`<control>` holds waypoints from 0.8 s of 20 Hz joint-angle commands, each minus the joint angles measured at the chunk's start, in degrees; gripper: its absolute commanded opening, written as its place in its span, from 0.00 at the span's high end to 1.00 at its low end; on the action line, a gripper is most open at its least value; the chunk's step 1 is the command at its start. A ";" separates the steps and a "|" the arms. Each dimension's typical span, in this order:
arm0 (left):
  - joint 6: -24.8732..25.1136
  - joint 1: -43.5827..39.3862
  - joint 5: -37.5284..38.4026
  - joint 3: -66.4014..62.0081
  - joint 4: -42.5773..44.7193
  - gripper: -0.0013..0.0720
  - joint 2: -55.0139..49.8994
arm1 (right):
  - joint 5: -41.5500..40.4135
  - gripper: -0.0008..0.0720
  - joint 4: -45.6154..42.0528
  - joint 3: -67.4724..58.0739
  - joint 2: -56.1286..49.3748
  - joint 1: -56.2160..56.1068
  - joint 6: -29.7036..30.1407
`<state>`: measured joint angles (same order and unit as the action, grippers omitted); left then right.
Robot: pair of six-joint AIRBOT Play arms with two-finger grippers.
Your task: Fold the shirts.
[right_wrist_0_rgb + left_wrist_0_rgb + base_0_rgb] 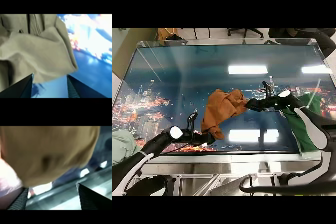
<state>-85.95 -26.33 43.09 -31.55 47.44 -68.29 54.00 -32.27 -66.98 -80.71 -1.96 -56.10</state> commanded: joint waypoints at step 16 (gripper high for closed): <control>4.33 14.80 19.23 -25.40 11.56 0.97 16.57 | 14.47 0.96 1.33 -12.20 18.71 8.85 2.82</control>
<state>-82.50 -16.45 55.42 -51.90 57.43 -59.96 63.53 -31.35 -77.03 -69.78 3.88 -53.28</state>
